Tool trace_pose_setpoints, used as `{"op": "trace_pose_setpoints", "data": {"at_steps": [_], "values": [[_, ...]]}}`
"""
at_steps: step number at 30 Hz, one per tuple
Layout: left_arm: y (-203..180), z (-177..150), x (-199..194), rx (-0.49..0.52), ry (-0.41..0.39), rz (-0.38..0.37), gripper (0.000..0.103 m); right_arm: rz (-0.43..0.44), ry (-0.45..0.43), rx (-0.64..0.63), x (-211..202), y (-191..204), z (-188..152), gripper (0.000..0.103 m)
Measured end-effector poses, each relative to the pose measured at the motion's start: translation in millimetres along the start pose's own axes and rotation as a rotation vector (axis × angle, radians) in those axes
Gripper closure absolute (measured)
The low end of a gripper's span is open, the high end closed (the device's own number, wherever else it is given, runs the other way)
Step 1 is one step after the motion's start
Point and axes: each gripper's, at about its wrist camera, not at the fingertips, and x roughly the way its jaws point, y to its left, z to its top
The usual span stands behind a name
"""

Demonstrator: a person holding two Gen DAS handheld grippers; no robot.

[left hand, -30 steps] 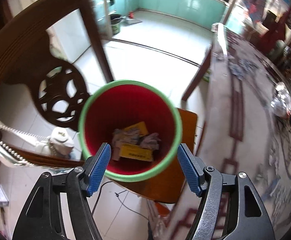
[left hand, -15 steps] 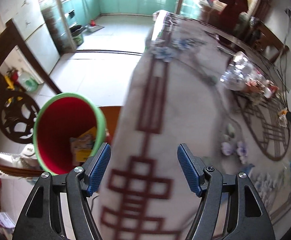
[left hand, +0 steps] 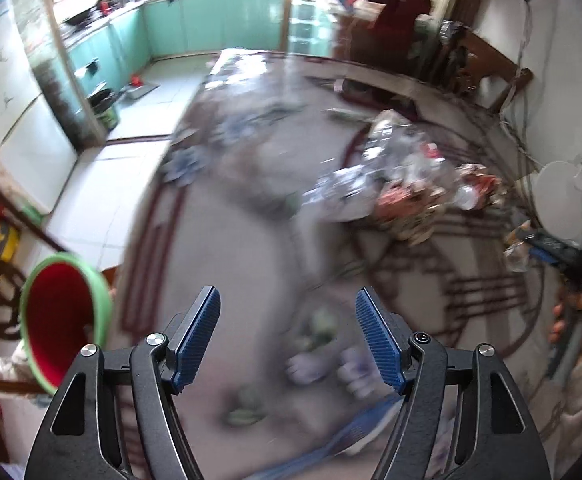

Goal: Collect trash
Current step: 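Move both open tools back over the table trash, then grasp the crumpled brown paper with the left tool while the right tool grasps the orange snack wrapper, then carry the crumpled paper with the left tool while the right tool carries the orange wrapper to the bucket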

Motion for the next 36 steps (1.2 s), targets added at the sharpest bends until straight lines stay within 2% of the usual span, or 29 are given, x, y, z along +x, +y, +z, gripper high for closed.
{"op": "trace_pose_setpoints", "data": {"at_steps": [3,4,5,6,9,17,22,23,25,28,31,36], "values": [[-28.4,16.0,15.3,0.036,0.005,-0.029,0.031,0.012,0.028,-0.008,12.8,0.0,2.7,0.049],[-36.3,20.2,21.9,0.045,0.009,-0.038,0.031,0.024,0.037,-0.01,16.4,-0.6,3.2,0.054],[-43.6,23.9,28.6,0.051,0.012,-0.04,0.031,0.04,0.055,-0.015,21.6,-1.2,3.7,0.069],[-52.3,28.8,37.4,0.059,0.019,-0.044,0.031,0.05,0.067,-0.015,27.3,-2.4,2.0,0.078],[-73.6,40.4,56.3,0.079,0.035,-0.063,0.031,0.082,0.064,-0.02,27.1,-6.3,4.7,0.081],[-119.5,64.5,98.4,0.162,0.088,-0.121,0.031,0.151,0.051,-0.008,10.9,-18.5,-1.0,0.081],[-126.9,69.3,123.4,0.191,0.116,-0.063,0.032,0.168,0.058,0.008,7.4,-19.4,-4.3,0.081],[-125.4,69.8,125.2,0.184,0.117,-0.063,0.034,0.172,0.058,0.011,7.9,-19.7,-4.1,0.081],[-121.4,69.6,126.0,0.178,0.114,-0.066,0.049,0.178,0.056,0.016,7.5,-19.6,-3.8,0.081],[-117.6,69.7,117.8,0.188,0.098,-0.076,0.062,0.186,0.049,0.024,3.3,-17.8,-4.3,0.081],[-112.7,69.7,107.5,0.174,0.081,-0.083,0.067,0.199,0.034,0.021,-6.4,-12.9,-4.3,0.081],[-103.1,61.7,80.0,0.134,0.049,-0.114,0.067,0.214,-0.006,-0.02,-30.2,0.1,-3.3,0.081]]}}
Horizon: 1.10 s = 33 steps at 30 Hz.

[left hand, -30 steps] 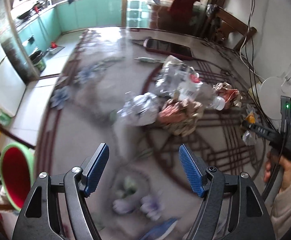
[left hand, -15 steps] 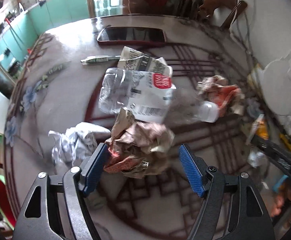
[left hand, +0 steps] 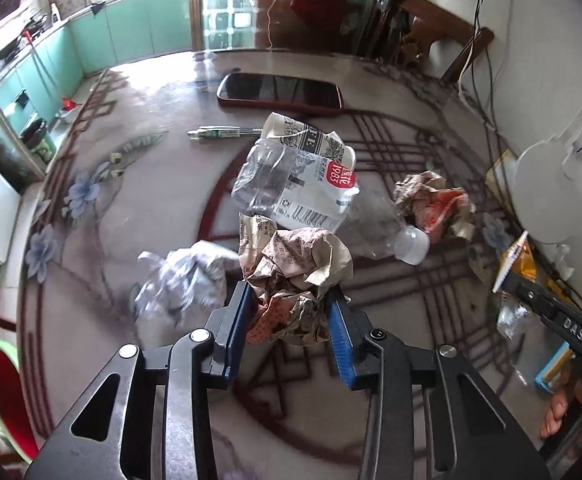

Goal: Collect trash
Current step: 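Carry the crumpled paper with the left tool while the right tool carries the orange wrapper to the bucket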

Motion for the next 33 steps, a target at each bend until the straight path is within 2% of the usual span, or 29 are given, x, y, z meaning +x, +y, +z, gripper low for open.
{"op": "trace_pose_setpoints", "data": {"at_steps": [6,13,24,33], "values": [[4.2,-25.9,-35.3,-0.011,-0.027,-0.008,0.067,0.011,-0.022,-0.068,-19.5,22.8,-6.7,0.081],[21.7,-60.8,-62.3,-0.074,-0.019,-0.011,0.065,0.053,0.008,-0.143,-26.8,56.7,-33.1,0.081],[59.1,-103.6,-86.9,-0.149,-0.026,0.029,0.064,0.13,0.045,-0.279,-28.8,123.0,-73.3,0.081],[96.8,-128.9,-99.3,-0.209,-0.032,0.052,0.064,0.151,0.052,-0.34,-33.4,156.0,-94.0,0.081]]}}
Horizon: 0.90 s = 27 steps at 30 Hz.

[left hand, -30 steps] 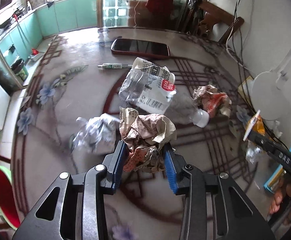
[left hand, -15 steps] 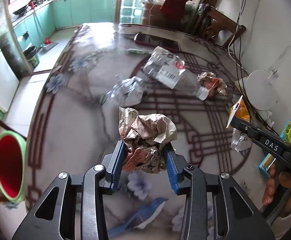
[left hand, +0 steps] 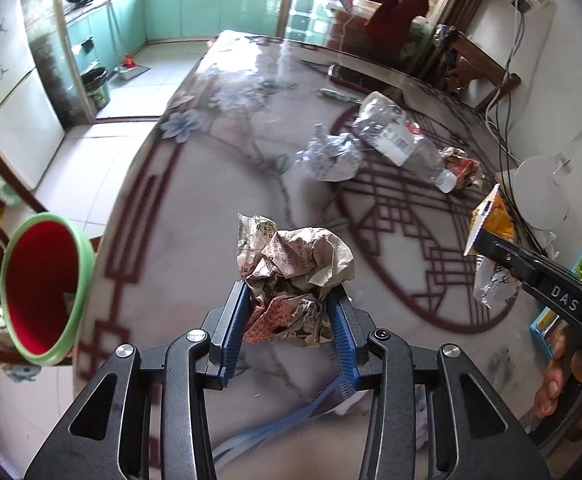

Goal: Collect trash
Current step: 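Carry the crumpled paper with the left tool while the right tool carries the orange wrapper to the bucket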

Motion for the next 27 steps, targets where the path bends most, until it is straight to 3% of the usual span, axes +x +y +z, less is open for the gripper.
{"op": "trace_pose_setpoints", "data": {"at_steps": [27], "values": [[130.3,-17.5,-15.0,-0.112,0.002,0.053,0.063,0.015,0.01,-0.122,5.4,120.3,-19.2,0.081]]}}
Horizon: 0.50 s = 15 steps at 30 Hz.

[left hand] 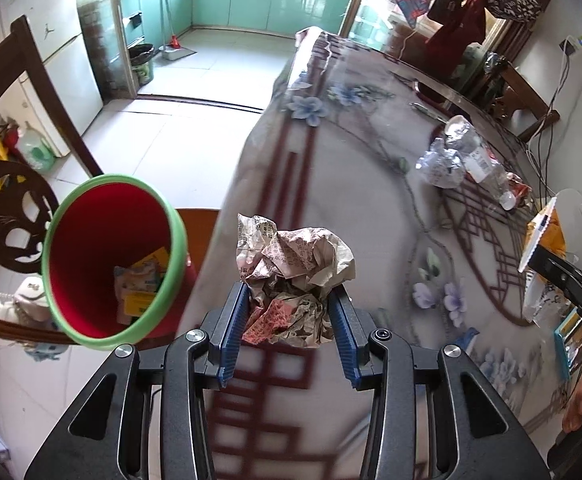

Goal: Collect trash
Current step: 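Carry the crumpled paper with the left tool while the right tool carries the orange wrapper to the bucket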

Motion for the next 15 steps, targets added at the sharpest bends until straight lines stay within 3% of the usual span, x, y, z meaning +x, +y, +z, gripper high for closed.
{"op": "trace_pose_setpoints", "data": {"at_steps": [15], "values": [[70.0,11.1,-1.4,-0.057,-0.012,0.03,0.063,0.042,0.004,-0.103,24.3,86.4,16.4,0.081]]}}
